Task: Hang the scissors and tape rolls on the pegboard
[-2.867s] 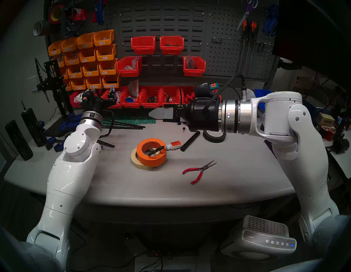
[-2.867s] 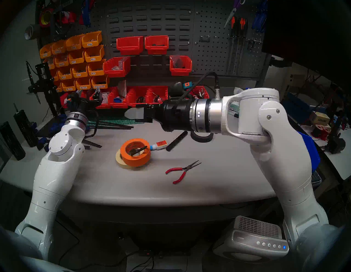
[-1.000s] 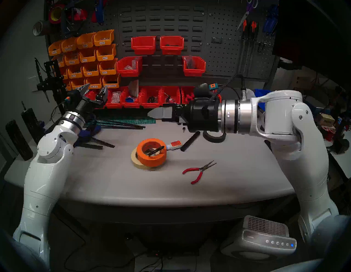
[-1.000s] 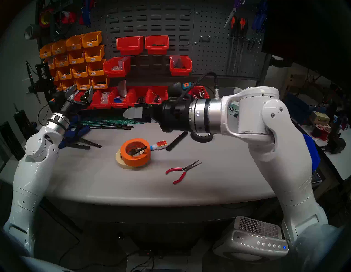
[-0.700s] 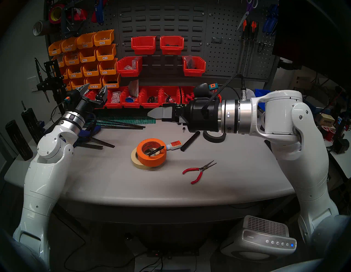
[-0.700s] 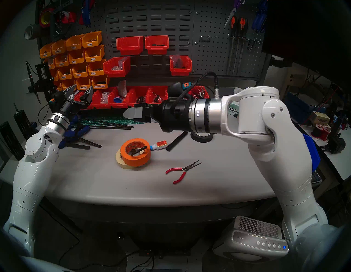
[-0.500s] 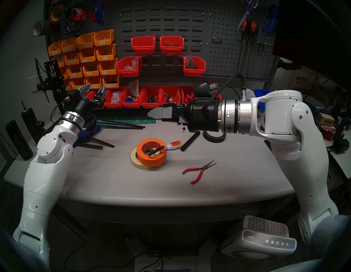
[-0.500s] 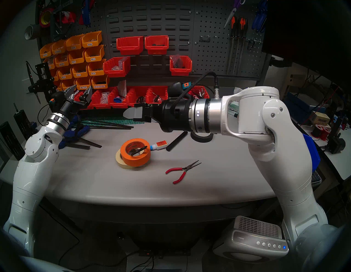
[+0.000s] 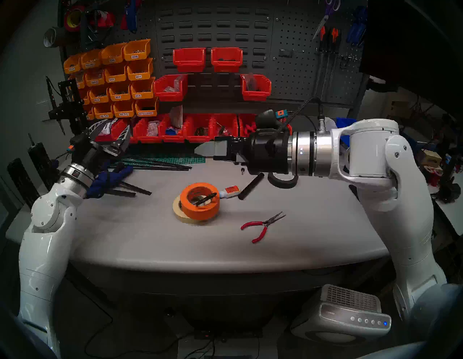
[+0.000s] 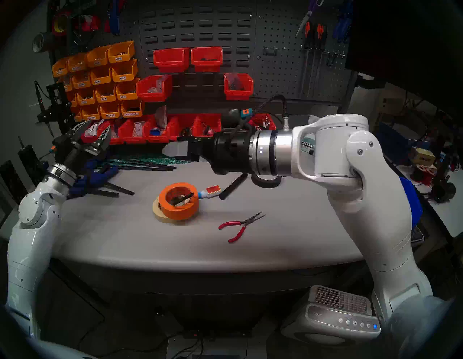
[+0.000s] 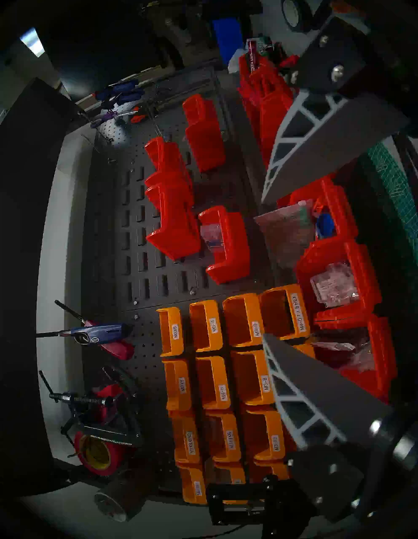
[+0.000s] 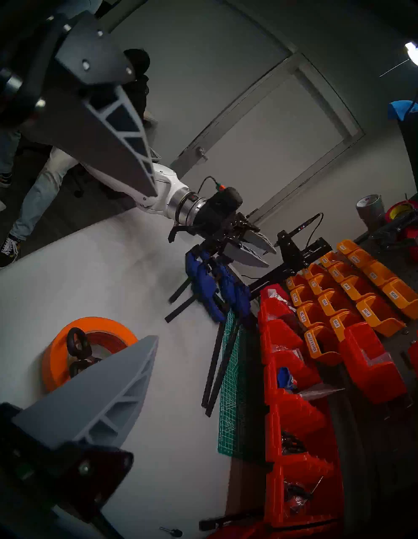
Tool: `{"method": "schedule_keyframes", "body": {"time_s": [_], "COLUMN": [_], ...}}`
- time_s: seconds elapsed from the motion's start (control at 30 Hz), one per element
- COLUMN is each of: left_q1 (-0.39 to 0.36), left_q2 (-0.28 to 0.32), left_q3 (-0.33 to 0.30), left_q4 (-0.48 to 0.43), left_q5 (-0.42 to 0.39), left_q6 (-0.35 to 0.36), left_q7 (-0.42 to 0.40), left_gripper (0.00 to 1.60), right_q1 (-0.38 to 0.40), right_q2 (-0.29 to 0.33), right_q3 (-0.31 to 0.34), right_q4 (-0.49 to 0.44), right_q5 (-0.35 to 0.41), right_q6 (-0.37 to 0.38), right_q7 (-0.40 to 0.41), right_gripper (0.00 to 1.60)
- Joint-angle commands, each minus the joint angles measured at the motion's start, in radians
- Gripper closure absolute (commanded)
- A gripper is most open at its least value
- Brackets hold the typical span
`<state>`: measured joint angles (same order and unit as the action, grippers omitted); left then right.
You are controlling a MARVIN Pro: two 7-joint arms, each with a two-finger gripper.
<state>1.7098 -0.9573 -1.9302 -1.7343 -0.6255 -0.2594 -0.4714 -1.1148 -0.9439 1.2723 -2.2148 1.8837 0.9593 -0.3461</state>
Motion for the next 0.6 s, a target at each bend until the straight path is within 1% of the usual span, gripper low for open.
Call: {"method": "schedule_keyframes", "body": {"time_s": [0.0,0.1,0.13,0.17,0.2,0.3,0.33,0.37,0.43,0.47,0.57], "left_q1": [0.130,0.157,0.188,0.189,0.217,0.250,0.275,0.273,0.322,0.319,0.366], "left_q2": [-0.020,-0.034,-0.033,-0.040,-0.042,-0.062,-0.068,-0.076,-0.100,-0.115,-0.152], "left_q3": [-0.148,-0.191,-0.217,-0.227,-0.249,-0.298,-0.318,-0.325,-0.373,-0.385,-0.439], "left_q4": [-0.084,-0.112,-0.129,-0.137,-0.154,-0.189,-0.205,-0.208,-0.245,-0.249,-0.289], "left_q5": [-0.054,-0.079,-0.091,-0.099,-0.112,-0.144,-0.160,-0.167,-0.200,-0.210,-0.247], "left_q6": [-0.025,-0.015,-0.013,-0.007,-0.003,0.015,0.022,0.029,0.052,0.058,0.113], "left_q7": [-0.131,-0.178,-0.213,-0.218,-0.248,-0.299,-0.326,-0.330,-0.378,-0.393,-0.452], "left_gripper": [0.00,0.00,0.00,0.00,0.00,0.00,0.00,0.00,0.00,0.00,0.00], "right_q1": [0.020,0.019,0.019,0.019,0.019,0.019,0.019,0.019,0.020,0.020,0.021], "right_q2": [-0.002,-0.002,-0.002,-0.002,-0.002,-0.002,-0.002,-0.002,-0.002,-0.002,-0.002], "right_q3": [0.015,0.014,0.014,0.014,0.014,0.014,0.014,0.014,0.015,0.015,0.015], "right_q4": [-0.012,-0.012,-0.012,-0.012,-0.012,-0.012,-0.012,-0.012,-0.012,-0.012,-0.013], "right_q5": [-0.001,-0.001,-0.001,0.000,0.000,0.000,0.000,0.000,0.000,0.001,0.000], "right_q6": [-0.004,-0.004,-0.004,-0.004,-0.004,-0.004,-0.004,-0.004,-0.004,-0.004,-0.004], "right_q7": [0.002,0.002,0.002,0.002,0.002,0.001,0.001,0.001,0.001,0.001,0.000], "right_gripper": [0.00,0.00,0.00,0.00,0.00,0.00,0.00,0.00,0.00,0.00,0.00]}}
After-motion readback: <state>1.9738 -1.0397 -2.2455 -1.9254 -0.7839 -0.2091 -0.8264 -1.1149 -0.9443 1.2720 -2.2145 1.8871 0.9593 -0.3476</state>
